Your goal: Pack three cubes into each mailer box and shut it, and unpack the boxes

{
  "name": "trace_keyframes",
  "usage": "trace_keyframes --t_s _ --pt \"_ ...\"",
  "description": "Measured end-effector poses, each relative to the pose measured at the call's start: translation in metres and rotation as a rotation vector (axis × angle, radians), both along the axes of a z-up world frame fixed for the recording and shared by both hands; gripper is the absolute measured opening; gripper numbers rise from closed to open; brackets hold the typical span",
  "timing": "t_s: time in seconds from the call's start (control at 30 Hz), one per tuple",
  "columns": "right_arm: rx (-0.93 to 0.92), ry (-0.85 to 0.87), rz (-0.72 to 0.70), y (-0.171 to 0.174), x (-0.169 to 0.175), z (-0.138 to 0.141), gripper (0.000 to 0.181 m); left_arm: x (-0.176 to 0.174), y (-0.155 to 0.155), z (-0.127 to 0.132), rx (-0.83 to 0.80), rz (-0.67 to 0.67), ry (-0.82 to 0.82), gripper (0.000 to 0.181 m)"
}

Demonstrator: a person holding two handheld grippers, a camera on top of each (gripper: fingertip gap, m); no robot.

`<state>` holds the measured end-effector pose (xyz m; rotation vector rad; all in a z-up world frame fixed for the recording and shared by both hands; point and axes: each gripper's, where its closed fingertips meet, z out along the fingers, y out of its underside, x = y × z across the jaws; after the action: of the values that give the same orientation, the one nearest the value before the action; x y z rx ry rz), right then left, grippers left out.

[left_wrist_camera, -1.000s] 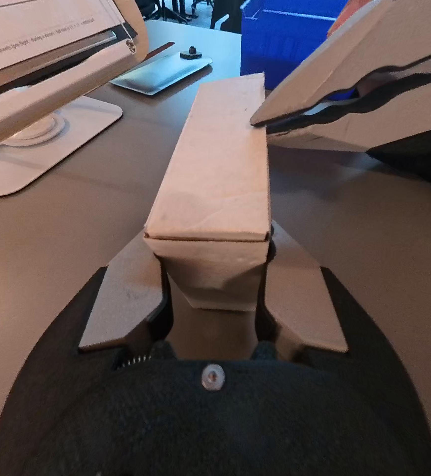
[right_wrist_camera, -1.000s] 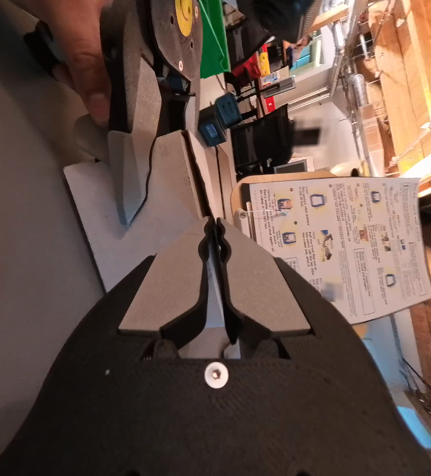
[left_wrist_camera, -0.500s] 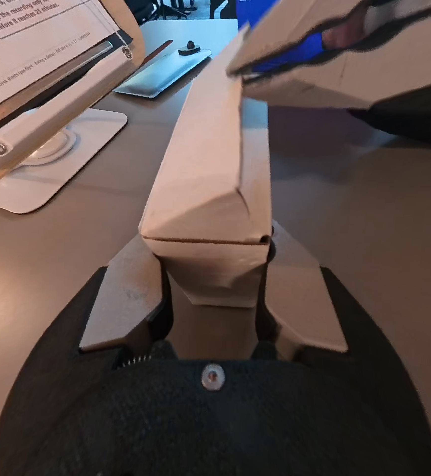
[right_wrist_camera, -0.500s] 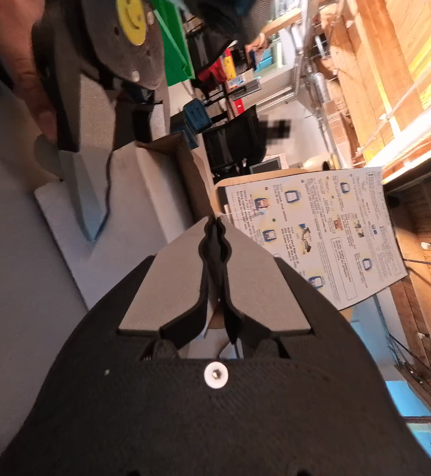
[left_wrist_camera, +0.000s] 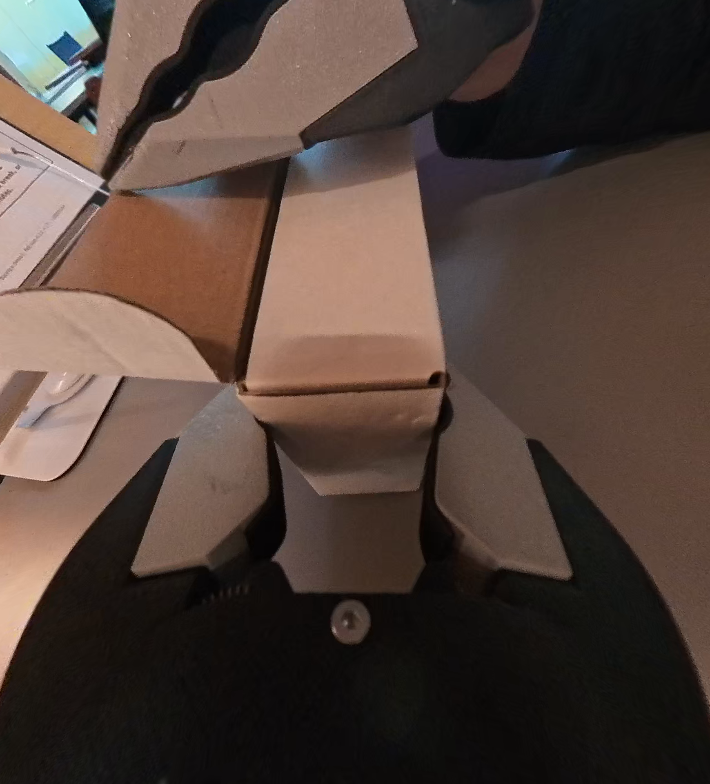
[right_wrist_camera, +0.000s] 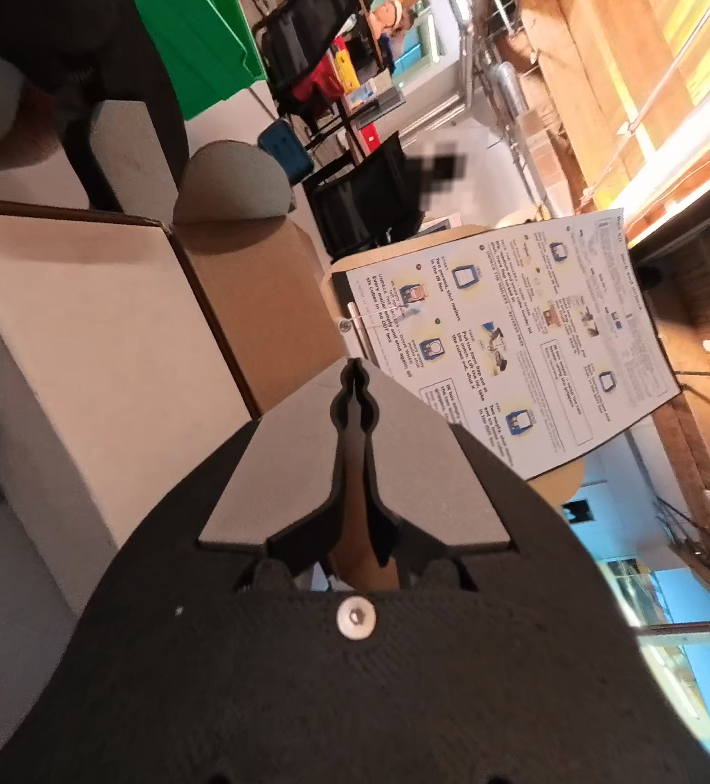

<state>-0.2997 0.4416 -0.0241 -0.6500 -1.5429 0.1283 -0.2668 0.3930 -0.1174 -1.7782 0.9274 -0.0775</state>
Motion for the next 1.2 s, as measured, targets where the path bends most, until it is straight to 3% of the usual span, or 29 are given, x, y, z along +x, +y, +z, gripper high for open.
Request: trace_keyframes --t_s 0.33,0.8,0.93,1.2 --pt "-0.317 -0.059 0.028 0.015 0.014 0.001 0.000 0.002 -0.002 0.000 0.048 -0.036 0.060 0.077" --pt "-0.258 -0.137 -0.041 0.024 0.028 -0.004 0.000 0.009 0.000 0.000 0.136 -0.038 0.204 0.076" --pt "-0.141 -0.088 -0.065 0.024 0.028 0.003 0.000 0.009 0.001 0.000 0.115 -0.023 0.158 0.076" --pt "-0.200 -0.043 -0.026 0.028 0.031 0.009 0.000 0.010 0.001 0.001 0.129 -0.034 0.155 0.076"
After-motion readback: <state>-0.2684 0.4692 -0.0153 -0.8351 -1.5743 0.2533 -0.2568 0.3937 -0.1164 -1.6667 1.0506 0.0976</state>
